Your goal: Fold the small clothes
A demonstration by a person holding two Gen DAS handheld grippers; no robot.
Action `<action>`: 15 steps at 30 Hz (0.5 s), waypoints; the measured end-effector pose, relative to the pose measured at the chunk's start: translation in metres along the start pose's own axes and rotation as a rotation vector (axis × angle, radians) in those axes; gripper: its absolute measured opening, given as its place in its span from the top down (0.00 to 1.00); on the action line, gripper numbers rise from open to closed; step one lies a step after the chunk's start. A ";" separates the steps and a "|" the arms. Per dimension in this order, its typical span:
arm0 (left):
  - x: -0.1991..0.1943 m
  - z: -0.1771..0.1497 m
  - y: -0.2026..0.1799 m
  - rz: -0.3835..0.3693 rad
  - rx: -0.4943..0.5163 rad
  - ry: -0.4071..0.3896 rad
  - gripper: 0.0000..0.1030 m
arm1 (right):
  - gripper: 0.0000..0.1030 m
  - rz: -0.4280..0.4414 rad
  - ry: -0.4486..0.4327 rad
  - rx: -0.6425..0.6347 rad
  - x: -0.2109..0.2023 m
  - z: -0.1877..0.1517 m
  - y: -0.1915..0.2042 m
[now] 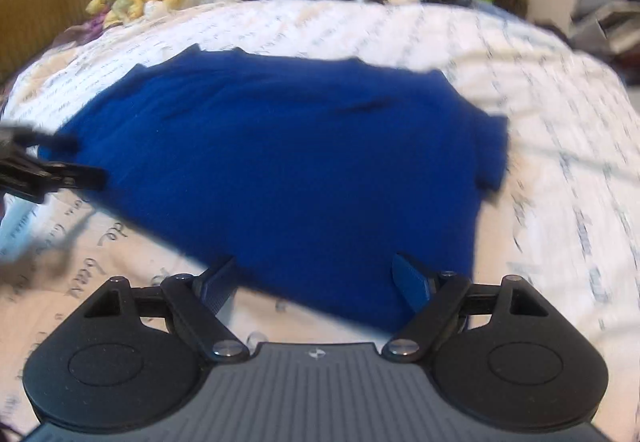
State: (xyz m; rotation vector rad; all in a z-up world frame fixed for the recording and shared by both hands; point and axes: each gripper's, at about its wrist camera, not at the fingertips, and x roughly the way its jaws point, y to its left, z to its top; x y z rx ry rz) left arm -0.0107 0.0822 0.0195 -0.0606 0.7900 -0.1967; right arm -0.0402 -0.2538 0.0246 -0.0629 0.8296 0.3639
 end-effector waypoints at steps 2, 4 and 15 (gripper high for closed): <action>-0.014 -0.005 0.025 0.021 -0.166 0.007 0.00 | 0.17 -0.001 -0.044 0.101 -0.019 -0.005 -0.012; -0.023 -0.013 0.053 -0.014 -0.376 0.018 0.00 | 0.15 -0.002 -0.084 0.260 -0.034 -0.011 -0.037; 0.001 -0.018 0.104 -0.316 -0.975 -0.020 0.18 | 0.37 0.182 -0.001 0.563 0.001 -0.001 -0.090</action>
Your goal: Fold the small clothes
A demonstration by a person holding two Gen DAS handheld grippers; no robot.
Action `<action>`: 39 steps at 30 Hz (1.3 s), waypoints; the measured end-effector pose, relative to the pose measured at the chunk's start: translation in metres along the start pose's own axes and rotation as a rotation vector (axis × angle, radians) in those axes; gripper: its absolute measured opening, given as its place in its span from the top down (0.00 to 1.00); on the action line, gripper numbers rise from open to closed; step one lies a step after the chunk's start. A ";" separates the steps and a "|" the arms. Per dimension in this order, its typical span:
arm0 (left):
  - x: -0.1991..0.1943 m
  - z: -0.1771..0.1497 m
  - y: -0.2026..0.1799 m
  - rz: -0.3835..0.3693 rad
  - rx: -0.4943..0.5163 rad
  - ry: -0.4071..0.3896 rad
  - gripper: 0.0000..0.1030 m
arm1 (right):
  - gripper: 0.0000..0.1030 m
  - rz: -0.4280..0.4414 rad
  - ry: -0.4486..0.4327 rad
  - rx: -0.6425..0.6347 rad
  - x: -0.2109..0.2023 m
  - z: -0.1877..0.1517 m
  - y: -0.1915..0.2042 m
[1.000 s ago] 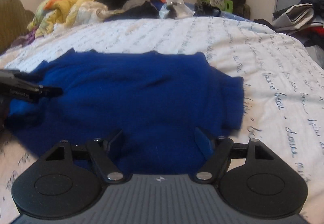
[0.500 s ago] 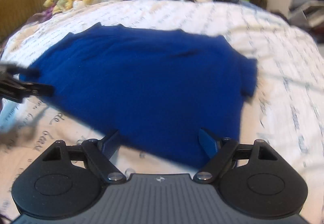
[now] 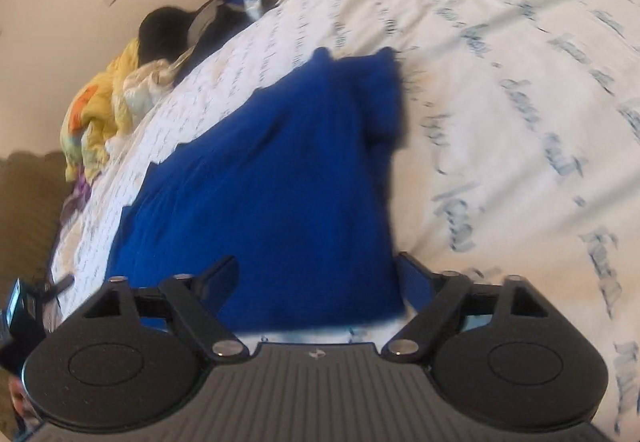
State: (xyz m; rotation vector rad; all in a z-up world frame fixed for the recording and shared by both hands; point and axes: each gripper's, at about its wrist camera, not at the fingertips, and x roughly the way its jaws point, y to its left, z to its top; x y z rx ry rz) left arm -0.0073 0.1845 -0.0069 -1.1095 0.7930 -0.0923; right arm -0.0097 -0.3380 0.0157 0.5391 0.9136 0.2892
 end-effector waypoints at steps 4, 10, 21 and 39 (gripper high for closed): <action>0.003 0.008 -0.003 0.121 0.035 -0.001 0.82 | 0.89 -0.058 0.045 -0.057 0.008 0.010 0.004; -0.040 -0.004 -0.005 0.122 0.177 -0.041 0.96 | 0.95 -0.023 0.016 -0.144 -0.036 0.005 0.011; -0.060 0.012 -0.053 0.179 0.470 -0.219 0.12 | 0.21 -0.093 -0.131 -0.261 -0.041 0.025 0.026; 0.177 0.059 -0.123 0.483 1.009 -0.181 0.90 | 0.91 -0.244 -0.139 -0.349 0.107 0.121 0.025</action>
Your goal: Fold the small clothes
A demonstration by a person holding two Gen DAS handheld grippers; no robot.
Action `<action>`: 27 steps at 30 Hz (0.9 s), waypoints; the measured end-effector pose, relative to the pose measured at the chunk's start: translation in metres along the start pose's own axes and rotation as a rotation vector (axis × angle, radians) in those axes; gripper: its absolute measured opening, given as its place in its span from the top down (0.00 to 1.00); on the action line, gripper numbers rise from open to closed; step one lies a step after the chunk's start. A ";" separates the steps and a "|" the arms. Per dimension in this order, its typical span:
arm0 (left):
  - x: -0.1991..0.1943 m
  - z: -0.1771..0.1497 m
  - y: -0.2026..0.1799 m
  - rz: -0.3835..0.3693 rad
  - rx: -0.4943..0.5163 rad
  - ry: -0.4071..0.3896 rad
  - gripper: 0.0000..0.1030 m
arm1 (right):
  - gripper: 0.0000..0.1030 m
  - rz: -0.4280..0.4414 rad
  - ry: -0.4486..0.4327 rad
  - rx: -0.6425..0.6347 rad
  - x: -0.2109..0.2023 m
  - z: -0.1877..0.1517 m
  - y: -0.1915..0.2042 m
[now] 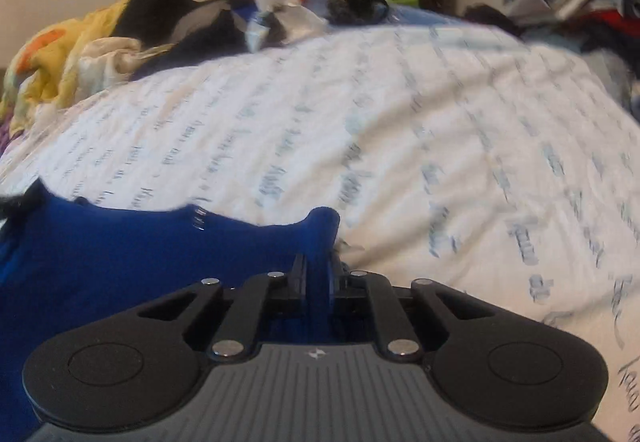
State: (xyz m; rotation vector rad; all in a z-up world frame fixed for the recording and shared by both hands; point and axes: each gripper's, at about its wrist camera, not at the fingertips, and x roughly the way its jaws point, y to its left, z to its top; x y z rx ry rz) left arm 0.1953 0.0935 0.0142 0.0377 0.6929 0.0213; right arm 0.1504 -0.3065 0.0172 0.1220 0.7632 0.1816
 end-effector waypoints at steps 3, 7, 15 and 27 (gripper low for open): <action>-0.011 -0.004 -0.004 0.010 0.023 -0.028 0.80 | 0.80 0.009 -0.063 0.004 -0.005 -0.009 0.002; -0.051 -0.001 -0.010 0.029 0.009 -0.140 0.19 | 0.55 -0.076 -0.129 -0.010 -0.038 0.001 0.015; -0.018 -0.017 -0.061 -0.063 0.088 -0.016 0.13 | 0.29 -0.045 -0.009 -0.117 0.002 -0.002 0.063; -0.012 -0.022 -0.042 -0.098 0.020 -0.017 0.05 | 0.25 0.013 -0.083 0.010 -0.026 -0.016 0.033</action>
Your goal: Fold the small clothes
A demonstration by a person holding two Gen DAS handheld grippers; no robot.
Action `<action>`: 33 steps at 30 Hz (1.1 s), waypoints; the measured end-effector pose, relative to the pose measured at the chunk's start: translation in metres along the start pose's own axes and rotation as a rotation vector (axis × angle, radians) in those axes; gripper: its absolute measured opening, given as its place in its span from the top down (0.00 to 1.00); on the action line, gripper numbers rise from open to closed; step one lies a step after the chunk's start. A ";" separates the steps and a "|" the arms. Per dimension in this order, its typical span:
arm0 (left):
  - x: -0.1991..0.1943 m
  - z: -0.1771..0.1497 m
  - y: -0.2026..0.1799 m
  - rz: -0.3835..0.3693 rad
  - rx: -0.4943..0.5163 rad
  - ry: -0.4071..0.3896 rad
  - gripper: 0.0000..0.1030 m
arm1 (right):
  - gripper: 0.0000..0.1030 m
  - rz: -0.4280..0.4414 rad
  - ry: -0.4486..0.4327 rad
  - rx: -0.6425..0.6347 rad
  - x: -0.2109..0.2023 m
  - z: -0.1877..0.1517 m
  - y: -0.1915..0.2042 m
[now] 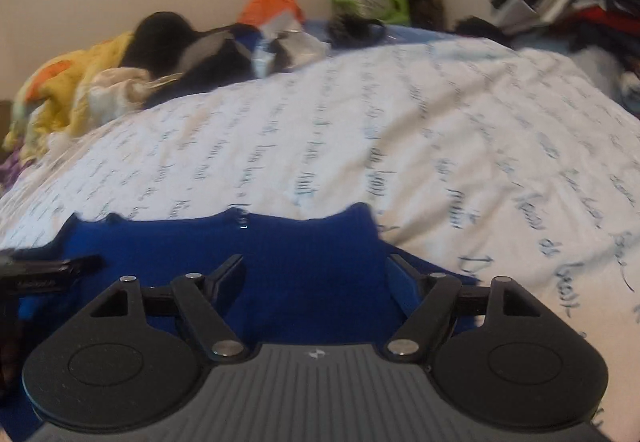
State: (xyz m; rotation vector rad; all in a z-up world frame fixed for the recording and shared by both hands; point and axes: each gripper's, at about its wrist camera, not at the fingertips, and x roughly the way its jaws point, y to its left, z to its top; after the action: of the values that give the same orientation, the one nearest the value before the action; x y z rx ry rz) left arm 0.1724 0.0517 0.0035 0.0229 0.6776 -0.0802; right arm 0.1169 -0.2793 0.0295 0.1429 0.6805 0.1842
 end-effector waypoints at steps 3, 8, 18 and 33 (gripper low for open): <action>0.000 0.000 -0.002 0.003 0.000 -0.001 0.05 | 0.18 -0.039 -0.009 -0.095 0.017 -0.023 0.002; 0.000 0.001 -0.002 0.008 -0.003 -0.001 0.04 | 0.17 -0.045 -0.020 -0.078 0.016 -0.024 0.003; 0.001 0.000 -0.002 -0.001 -0.006 0.004 0.01 | 0.17 -0.049 -0.028 -0.063 0.015 -0.025 0.002; 0.000 -0.001 -0.001 -0.005 -0.014 -0.001 0.00 | 0.17 -0.050 -0.027 -0.064 0.015 -0.025 0.001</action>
State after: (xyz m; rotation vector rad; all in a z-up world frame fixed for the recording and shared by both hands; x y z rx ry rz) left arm 0.1714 0.0503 0.0027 0.0081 0.6775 -0.0799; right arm 0.1130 -0.2735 0.0013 0.0665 0.6494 0.1558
